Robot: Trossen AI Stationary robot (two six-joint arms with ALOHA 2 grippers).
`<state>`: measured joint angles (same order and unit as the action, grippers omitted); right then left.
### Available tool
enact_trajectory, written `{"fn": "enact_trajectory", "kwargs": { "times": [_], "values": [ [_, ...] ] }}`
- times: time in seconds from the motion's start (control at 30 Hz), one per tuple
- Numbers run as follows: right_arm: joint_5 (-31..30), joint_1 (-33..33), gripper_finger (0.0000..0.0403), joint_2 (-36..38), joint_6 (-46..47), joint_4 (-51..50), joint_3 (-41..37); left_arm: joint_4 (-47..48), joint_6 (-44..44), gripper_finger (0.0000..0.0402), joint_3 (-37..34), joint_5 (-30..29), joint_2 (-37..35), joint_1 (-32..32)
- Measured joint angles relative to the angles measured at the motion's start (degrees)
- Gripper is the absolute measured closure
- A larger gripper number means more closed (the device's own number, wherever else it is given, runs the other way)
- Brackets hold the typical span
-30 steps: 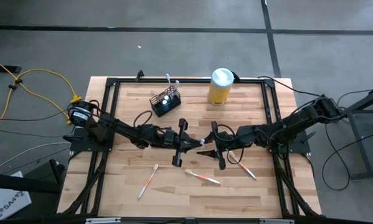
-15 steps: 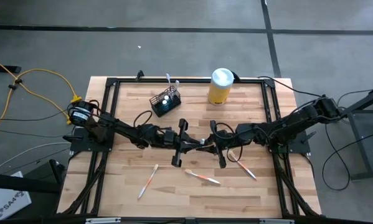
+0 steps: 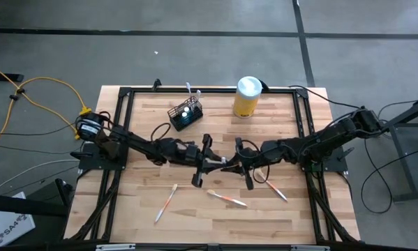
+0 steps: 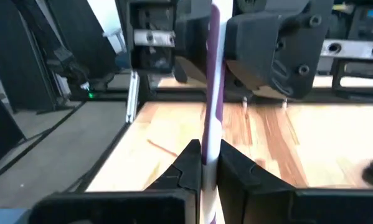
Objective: Pick & Place toothbrushing station
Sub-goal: Put the purple toothbrush into the right section of the wire organizer
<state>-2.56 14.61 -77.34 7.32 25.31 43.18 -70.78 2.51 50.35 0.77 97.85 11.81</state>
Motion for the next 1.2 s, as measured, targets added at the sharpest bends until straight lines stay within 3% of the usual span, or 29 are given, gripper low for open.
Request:
{"fn": "enact_trajectory", "kwargs": {
  "times": [0.2,0.5,1.2],
  "values": [
    [-0.7,0.0,0.0383,0.0,1.8,-5.3,0.0,12.8,6.3,0.0337,0.0,1.6,-3.4,-1.3],
    [-0.5,0.0,0.0383,0.0,4.6,-10.5,0.0,28.7,8.3,0.0336,0.0,0.4,-10.0,-1.2],
    [-0.2,0.0,0.0383,-1.0,6.7,-12.7,0.0,29.1,6.9,0.0336,0.9,0.9,-10.2,-1.3]
  ]
}}
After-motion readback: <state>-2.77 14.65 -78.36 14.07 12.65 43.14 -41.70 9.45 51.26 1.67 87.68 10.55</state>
